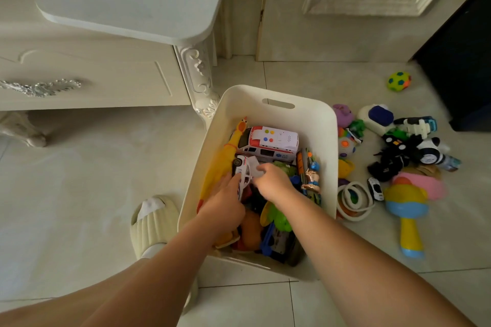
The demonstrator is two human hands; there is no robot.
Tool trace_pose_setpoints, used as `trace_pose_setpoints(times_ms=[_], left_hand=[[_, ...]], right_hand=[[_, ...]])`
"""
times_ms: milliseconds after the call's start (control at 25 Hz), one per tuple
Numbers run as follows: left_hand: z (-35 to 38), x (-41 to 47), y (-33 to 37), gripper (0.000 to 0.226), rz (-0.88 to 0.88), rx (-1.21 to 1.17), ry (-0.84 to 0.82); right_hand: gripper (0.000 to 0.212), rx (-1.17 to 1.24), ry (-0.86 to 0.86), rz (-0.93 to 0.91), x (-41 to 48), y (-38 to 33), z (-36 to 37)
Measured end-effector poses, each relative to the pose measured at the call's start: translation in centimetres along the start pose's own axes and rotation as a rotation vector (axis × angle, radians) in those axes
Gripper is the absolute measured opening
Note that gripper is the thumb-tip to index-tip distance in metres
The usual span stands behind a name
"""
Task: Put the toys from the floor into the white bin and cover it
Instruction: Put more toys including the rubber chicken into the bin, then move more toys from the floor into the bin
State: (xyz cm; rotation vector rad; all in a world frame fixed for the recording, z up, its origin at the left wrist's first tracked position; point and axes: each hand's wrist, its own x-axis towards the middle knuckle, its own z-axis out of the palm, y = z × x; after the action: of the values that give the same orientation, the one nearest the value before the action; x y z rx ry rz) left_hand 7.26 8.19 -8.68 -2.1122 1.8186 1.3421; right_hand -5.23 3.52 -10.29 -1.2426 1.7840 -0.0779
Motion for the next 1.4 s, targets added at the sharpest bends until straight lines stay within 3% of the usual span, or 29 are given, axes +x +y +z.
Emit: trace_pose_setpoints(times_ms=[120, 200, 360, 520, 680, 840, 960, 1120, 1200, 1320, 1400], left_hand=[[-0.2, 0.0, 0.0, 0.069, 0.027, -0.068, 0.008], [-0.8, -0.5, 0.4, 0.063, 0.026, -0.188, 0.049], [-2.9, -1.8, 2.5, 0.056, -0.021, -0.311, 0.218], [-3.9, -2.9, 7.8, 0.042, 0.145, -0.412, 0.304], [-1.4, -5.9, 15.5, 0.037, 0.371, -0.393, 0.212], [2.7, -7.3, 20.9, 0.041, 0.419, -0.270, 0.037], [5.7, -4.3, 22.1, 0.042, 0.347, -0.178, -0.054], [10.2, 0.2, 21.8, 0.046, 0.131, -0.262, -0.143], [11.7, 2.3, 22.6, 0.048, 0.060, -0.276, -0.153], [13.3, 6.4, 24.8, 0.054, 0.102, -0.291, -0.159], [14.3, 8.8, 26.5, 0.056, 0.119, -0.257, -0.177]], right_hand=[[0.045, -0.227, -0.049, -0.031, 0.4, 0.1, 1.1], [0.043, -0.234, -0.042, -0.051, 0.0, -0.1, 1.0], [0.036, 0.224, 0.197, -0.124, -2.3, -0.2, -1.7], [0.031, 0.592, 0.343, -0.173, -5.5, 0.6, -7.4], [0.026, 0.933, 0.468, -0.146, -8.7, 4.6, -13.2], [0.023, 1.129, 0.520, 0.084, -9.3, 12.3, -17.2], [0.027, 0.983, 0.532, 0.219, -7.3, 18.3, -16.7], [0.037, 0.709, 0.519, 0.277, -3.0, 22.4, -14.7], [0.035, 0.548, 0.626, 0.253, -0.4, 23.2, -16.0], [0.037, 0.256, 0.784, 0.161, 3.7, 24.0, -19.8], [0.042, -0.033, 0.624, 0.166, 6.5, 24.4, -21.7]])
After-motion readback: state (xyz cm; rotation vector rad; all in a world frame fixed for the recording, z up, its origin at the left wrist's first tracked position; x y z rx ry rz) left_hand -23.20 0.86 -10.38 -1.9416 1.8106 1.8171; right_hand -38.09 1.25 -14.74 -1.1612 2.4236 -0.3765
